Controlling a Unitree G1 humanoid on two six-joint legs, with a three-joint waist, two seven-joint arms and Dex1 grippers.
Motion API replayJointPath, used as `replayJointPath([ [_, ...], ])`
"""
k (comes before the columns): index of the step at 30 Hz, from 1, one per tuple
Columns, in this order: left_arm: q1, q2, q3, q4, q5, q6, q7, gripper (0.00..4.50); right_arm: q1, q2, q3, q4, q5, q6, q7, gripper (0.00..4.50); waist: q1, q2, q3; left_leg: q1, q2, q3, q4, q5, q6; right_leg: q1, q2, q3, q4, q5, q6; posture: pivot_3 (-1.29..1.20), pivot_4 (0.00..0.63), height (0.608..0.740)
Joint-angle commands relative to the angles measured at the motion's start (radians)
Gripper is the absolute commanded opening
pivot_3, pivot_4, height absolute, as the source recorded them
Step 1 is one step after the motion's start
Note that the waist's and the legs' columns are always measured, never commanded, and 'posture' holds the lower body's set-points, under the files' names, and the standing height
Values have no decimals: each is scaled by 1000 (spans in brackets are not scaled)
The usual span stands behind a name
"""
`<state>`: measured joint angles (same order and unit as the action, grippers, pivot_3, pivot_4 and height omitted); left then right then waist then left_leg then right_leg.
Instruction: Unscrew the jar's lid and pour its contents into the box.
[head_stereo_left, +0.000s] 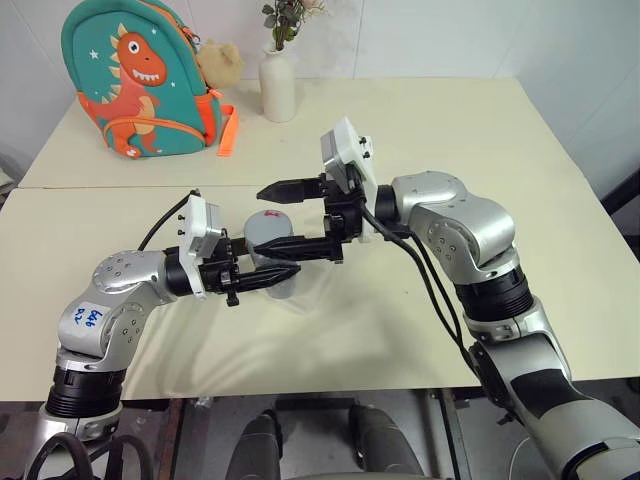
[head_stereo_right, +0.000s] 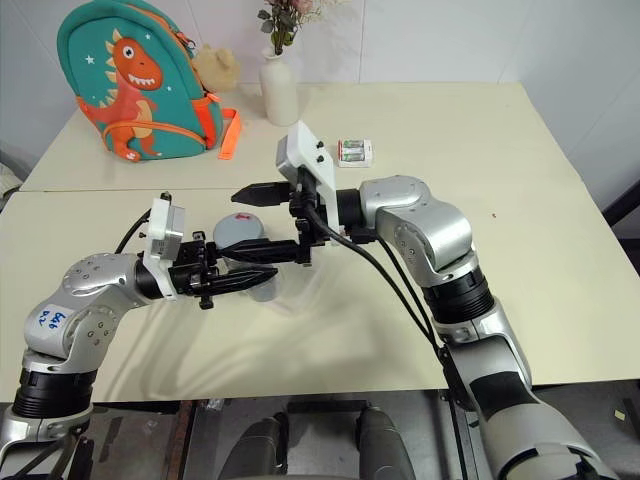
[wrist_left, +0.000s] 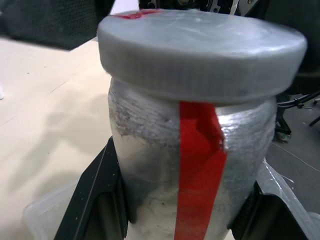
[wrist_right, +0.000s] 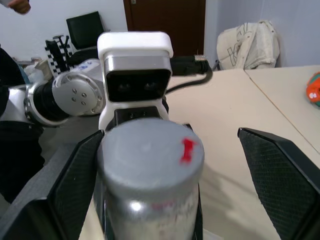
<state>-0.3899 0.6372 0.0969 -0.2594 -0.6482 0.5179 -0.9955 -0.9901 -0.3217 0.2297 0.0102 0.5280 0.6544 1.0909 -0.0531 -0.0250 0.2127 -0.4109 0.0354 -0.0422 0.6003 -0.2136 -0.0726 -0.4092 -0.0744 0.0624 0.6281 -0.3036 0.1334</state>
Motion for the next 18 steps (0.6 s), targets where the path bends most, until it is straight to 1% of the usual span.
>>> replayJointPath([
  [1, -9, -1, 6, -35, -21, -17, -18, 1973, -12, -55, -76, 30, -7, -22, 3, 4485, 0, 0, 0, 0, 0, 0, 0, 0, 0, 0, 0, 0, 0, 0, 0, 0, 150, 740],
  [9, -8, 1, 8, -35, -20, -17, -19, 1973, -3, -98, -90, 63, 4, -35, 47, 4485, 1, 0, 0, 0, 0, 0, 0, 0, 0, 0, 0, 0, 0, 0, 0, 0, 150, 740],
  [18, -3, 2, 13, -42, -21, -12, -19, 1973, -3, -122, -98, 78, 11, -31, 101, 4485, -1, 0, 0, 0, 0, 0, 0, 0, 0, 0, 0, 0, 0, 0, 0, 0, 150, 740],
])
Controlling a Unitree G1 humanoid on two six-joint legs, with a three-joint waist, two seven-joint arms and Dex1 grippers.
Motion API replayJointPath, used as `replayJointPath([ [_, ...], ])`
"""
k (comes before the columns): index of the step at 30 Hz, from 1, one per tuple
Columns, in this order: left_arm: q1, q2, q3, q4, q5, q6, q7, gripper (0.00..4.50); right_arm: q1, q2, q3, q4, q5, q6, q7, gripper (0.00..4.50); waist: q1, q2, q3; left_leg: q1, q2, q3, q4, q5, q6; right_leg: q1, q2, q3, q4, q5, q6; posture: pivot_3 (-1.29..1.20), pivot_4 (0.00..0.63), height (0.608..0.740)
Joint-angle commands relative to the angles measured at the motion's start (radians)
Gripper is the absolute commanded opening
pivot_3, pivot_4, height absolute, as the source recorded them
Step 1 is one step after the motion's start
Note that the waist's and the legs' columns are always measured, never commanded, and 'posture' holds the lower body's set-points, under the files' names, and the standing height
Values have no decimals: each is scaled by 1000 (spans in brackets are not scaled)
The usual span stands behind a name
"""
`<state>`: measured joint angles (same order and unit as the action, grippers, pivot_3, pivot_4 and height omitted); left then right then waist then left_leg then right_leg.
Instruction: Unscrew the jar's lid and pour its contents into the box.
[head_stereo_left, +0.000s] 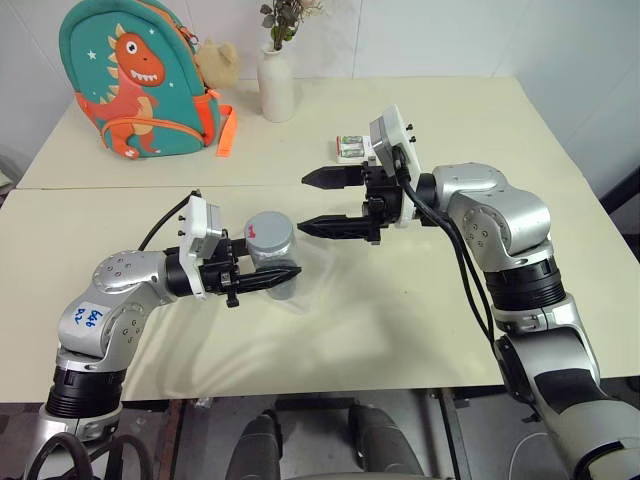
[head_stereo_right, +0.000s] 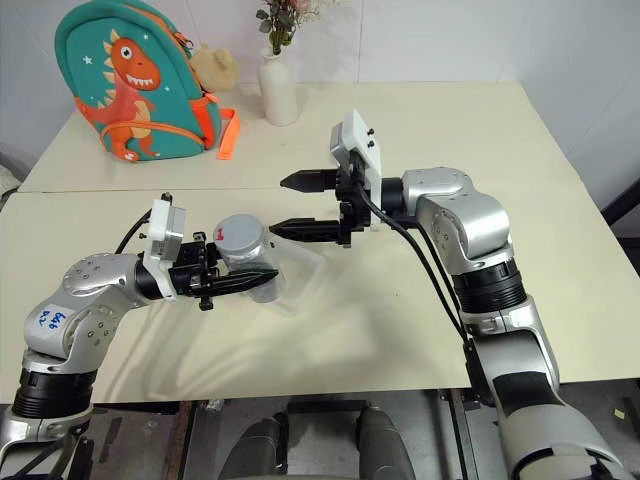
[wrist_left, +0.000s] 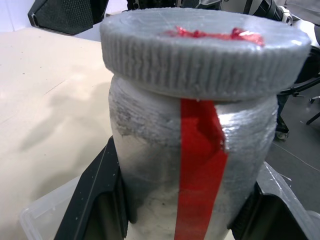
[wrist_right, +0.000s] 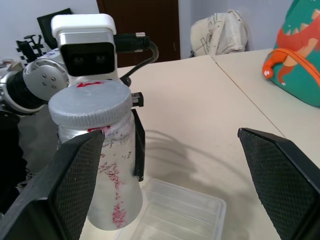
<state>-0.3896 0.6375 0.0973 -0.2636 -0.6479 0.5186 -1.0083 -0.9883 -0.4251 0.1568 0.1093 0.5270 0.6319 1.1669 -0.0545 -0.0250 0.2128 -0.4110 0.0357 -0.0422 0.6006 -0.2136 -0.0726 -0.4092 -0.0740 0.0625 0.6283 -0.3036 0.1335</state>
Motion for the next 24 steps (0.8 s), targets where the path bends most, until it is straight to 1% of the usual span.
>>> replayJointPath([
  [1, -2, 3, 13, -39, -21, -12, -6, 1973, -4, -22, -28, -24, 21, -2, 38, 4485, 1, 0, 0, 0, 0, 0, 0, 0, 0, 0, 0, 0, 0, 0, 0, 0, 150, 740],
  [6, -1, 6, 13, -39, -21, -9, -8, 1973, -14, -31, -53, -47, 94, 60, 99, 4485, 1, 0, 0, 0, 0, 0, 0, 0, 0, 0, 0, 0, 0, 0, 0, 0, 150, 740],
  [8, 1, 8, 14, -40, -21, -8, -9, 1973, -26, -21, -58, -64, 123, 87, 101, 4485, 1, 0, 0, 0, 0, 0, 0, 0, 0, 0, 0, 0, 0, 0, 0, 0, 150, 740],
  [15, -1, 4, 7, -39, -22, -2, -12, 1973, -42, 54, 14, -104, 77, 114, 13, 4485, -1, 0, 0, 0, 0, 0, 1, 0, 0, 0, 0, 0, 1, 0, 0, 0, 150, 740],
  [24, -2, 7, 5, -40, -20, 1, -18, 1973, -39, 106, 56, -117, 51, 109, -26, 4485, 0, 0, 0, 0, 0, 0, 1, 0, 0, 0, 0, 0, 2, 0, 0, 0, 150, 740],
])
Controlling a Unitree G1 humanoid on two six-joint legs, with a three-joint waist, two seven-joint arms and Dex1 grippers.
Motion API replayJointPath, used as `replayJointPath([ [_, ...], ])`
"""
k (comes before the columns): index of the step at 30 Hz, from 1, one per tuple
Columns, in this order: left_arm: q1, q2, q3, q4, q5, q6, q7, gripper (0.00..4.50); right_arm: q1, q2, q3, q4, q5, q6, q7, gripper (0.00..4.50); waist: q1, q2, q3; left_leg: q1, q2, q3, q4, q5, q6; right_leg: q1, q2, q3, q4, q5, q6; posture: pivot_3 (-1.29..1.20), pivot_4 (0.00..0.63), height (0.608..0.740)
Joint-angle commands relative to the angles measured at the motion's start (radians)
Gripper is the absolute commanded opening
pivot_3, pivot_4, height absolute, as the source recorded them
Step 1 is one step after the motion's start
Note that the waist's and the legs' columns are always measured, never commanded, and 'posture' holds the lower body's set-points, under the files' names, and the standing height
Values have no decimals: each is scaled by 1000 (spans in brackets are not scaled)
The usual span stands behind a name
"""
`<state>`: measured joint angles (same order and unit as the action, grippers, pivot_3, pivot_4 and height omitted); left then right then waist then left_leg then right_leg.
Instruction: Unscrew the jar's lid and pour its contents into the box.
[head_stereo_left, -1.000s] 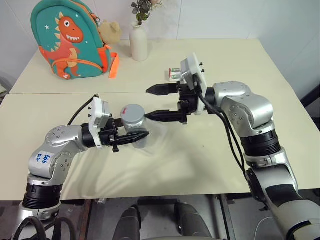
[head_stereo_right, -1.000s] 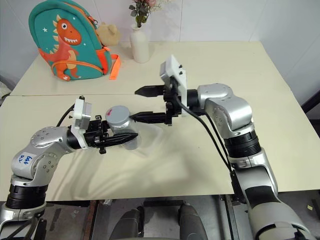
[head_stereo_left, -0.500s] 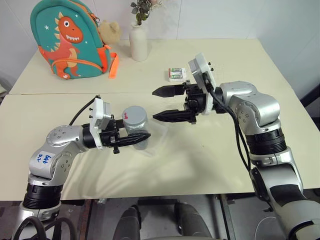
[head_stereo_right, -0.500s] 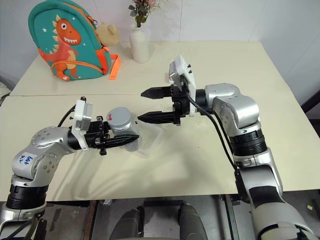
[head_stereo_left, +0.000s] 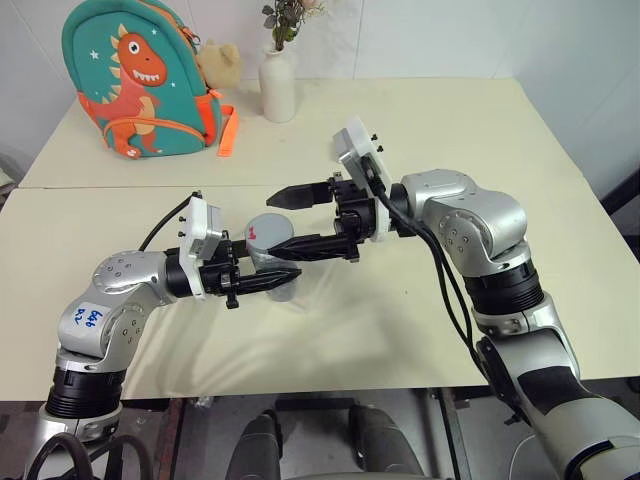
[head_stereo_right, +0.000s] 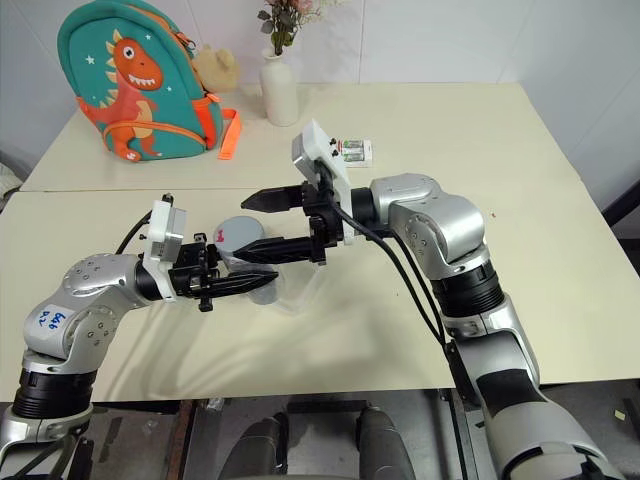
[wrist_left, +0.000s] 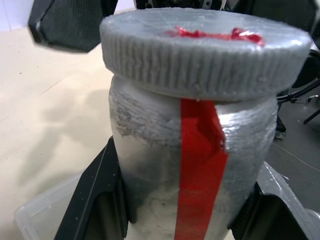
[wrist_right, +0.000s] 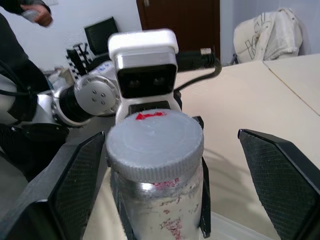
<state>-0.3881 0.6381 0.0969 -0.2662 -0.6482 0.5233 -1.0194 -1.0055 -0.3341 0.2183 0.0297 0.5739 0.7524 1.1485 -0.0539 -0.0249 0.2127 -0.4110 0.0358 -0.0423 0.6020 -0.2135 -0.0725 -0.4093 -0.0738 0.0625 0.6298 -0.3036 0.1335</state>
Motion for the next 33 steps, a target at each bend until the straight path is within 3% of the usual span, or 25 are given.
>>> replayJointPath([
  [1, -3, 6, 5, -37, -20, -4, -7, 1973, -22, 18, -6, -37, 3, -13, -9, 4485, 0, 0, 0, 0, 0, 0, 0, 0, 0, 0, 0, 0, 0, 0, 0, 0, 150, 740],
  [3, -2, 5, 4, -38, -19, -4, -6, 1973, -21, 21, -6, -35, 1, -17, -9, 4485, 0, 0, 0, 0, 0, 0, 0, 0, 0, 0, 0, 0, 0, 0, 0, 0, 150, 740],
  [6, -1, 5, 4, -40, -19, -4, -5, 1973, -21, 26, -12, -33, 6, -21, -11, 3922, 0, 0, 0, 0, 0, 0, 0, 0, 0, 0, 0, 0, 0, 0, 0, 0, 150, 740],
  [10, 1, 6, 4, -42, -19, -4, -3, 1973, -23, 37, -31, -39, 23, -19, -18, 2589, -1, 0, 0, 0, 0, 0, 0, 0, 0, 0, 0, 0, 1, 0, 0, 0, 150, 740],
  [14, 5, 9, 6, -40, -18, -4, -5, 1973, -26, 51, -71, -59, 84, 26, -31, 2540, 0, 0, 0, 0, 0, 0, 1, 0, 0, 0, 0, 0, 1, 0, 0, 0, 150, 740],
  [18, 9, 11, 11, -40, -16, -6, -4, 1973, -47, 88, -213, -61, 259, 142, -95, 2540, 0, 0, 0, 0, 0, 0, 1, 0, 0, 0, 0, 0, 1, 0, 0, 0, 150, 740],
  [29, 35, 60, 111, -54, -54, 20, 18, 1973, 178, -69, -354, 122, 50, -192, -176, 2540, 2, 0, 0, -1, 0, 0, 1, 0, 0, 1, 0, 0, -1, 0, 0, 0, 150, 740],
  [33, 55, 90, 167, -53, -84, 43, 31, 1973, 294, -84, -356, 234, -77, -414, -187, 2540, -2, 0, 0, -1, 0, 1, -1, 0, 0, 0, 0, 1, -1, 0, 0, 0, 150, 740],
])
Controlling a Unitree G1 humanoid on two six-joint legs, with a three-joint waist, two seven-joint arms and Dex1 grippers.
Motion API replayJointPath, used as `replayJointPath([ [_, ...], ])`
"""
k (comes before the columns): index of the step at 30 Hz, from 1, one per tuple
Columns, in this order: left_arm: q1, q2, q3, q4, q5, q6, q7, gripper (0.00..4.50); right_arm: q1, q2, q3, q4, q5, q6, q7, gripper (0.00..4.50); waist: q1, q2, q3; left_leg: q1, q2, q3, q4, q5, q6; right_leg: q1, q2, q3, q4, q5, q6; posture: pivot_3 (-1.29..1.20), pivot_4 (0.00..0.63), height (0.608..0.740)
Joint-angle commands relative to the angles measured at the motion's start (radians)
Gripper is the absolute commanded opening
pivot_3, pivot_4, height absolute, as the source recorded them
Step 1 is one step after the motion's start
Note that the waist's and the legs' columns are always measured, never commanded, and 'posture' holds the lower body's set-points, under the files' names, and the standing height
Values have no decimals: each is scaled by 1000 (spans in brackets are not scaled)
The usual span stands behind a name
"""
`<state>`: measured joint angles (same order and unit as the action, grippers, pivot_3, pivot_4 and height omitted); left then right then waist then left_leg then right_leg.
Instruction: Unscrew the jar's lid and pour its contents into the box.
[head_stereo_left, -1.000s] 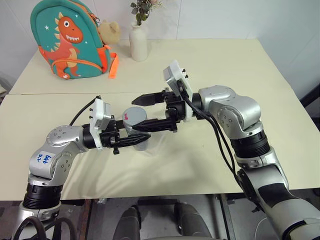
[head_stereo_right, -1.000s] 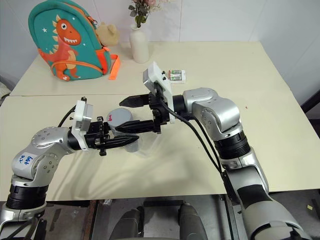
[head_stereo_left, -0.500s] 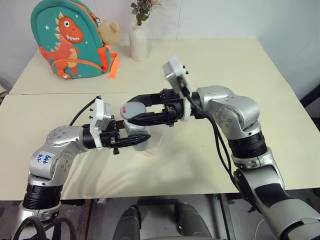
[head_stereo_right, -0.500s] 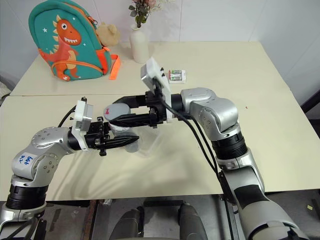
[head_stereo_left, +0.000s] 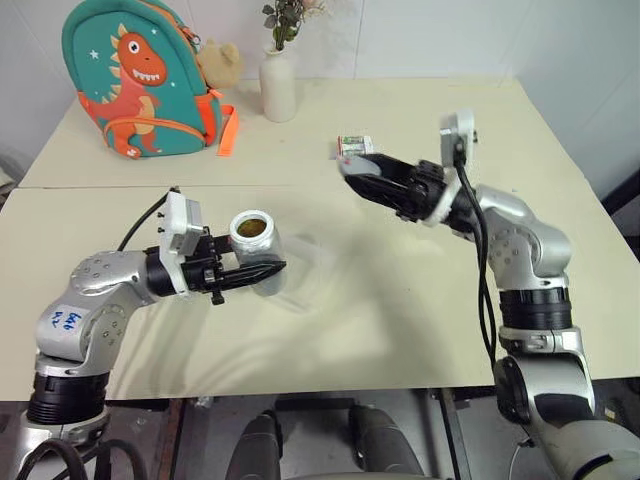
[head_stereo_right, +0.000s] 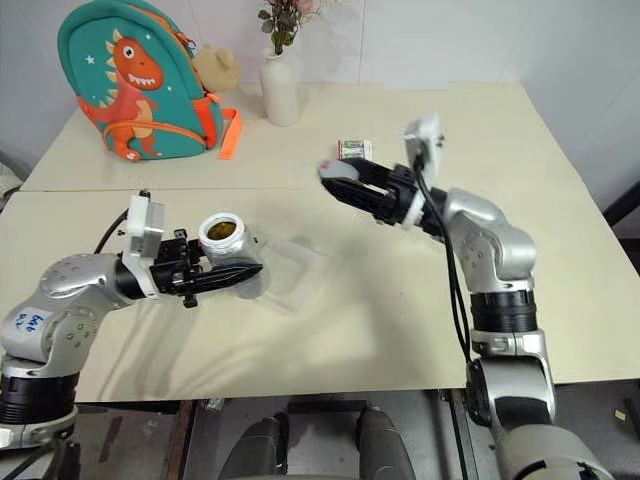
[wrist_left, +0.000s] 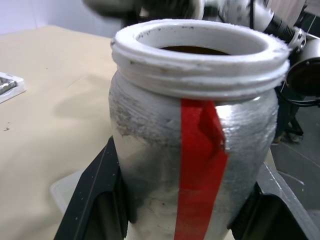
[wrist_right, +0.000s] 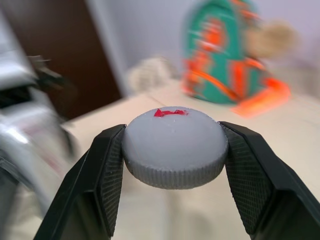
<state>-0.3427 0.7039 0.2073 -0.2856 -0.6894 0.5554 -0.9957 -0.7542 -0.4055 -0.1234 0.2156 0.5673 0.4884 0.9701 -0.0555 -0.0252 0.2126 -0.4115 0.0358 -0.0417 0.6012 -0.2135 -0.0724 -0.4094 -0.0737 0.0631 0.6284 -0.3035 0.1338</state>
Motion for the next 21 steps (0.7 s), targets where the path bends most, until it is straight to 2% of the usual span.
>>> replayJointPath([
  [1, 11, 28, 61, -35, -46, 14, 8, 1973, 54, -14, -15, 68, -84, -176, -12, 2540, -1, 0, 0, 0, 0, 0, 0, 0, 0, 0, 0, 0, 0, 0, 0, 0, 150, 740],
  [6, 6, 19, 71, -42, -73, 46, 46, 1973, 182, -7, -19, 204, -206, -393, -79, 2540, 1, 0, 0, 1, 0, 0, 1, 0, 0, 1, 0, 0, 0, 0, 0, 0, 150, 740],
  [13, -15, 18, 49, -26, -68, 46, 49, 1973, 195, -13, -13, 327, -270, -532, -116, 2540, -4, 0, 0, 3, 0, 1, 3, 1, -1, 2, 1, 2, 2, 1, 1, 0, 150, 740],
  [19, -13, 17, 28, -19, -32, 1, 41, 1973, 197, -19, -28, 292, -231, -530, -71, 4451, -2, 0, 0, 4, 0, 1, 3, 1, -1, 4, 1, 3, 2, 1, 1, 0, 150, 740],
  [21, -22, 10, 18, -11, -13, -17, 51, 1973, 195, -45, -27, 239, -211, -497, -35, 4451, -1, 0, 0, 4, 0, 1, 3, 1, -1, 4, 1, 3, 2, 1, 1, 0, 150, 740],
])
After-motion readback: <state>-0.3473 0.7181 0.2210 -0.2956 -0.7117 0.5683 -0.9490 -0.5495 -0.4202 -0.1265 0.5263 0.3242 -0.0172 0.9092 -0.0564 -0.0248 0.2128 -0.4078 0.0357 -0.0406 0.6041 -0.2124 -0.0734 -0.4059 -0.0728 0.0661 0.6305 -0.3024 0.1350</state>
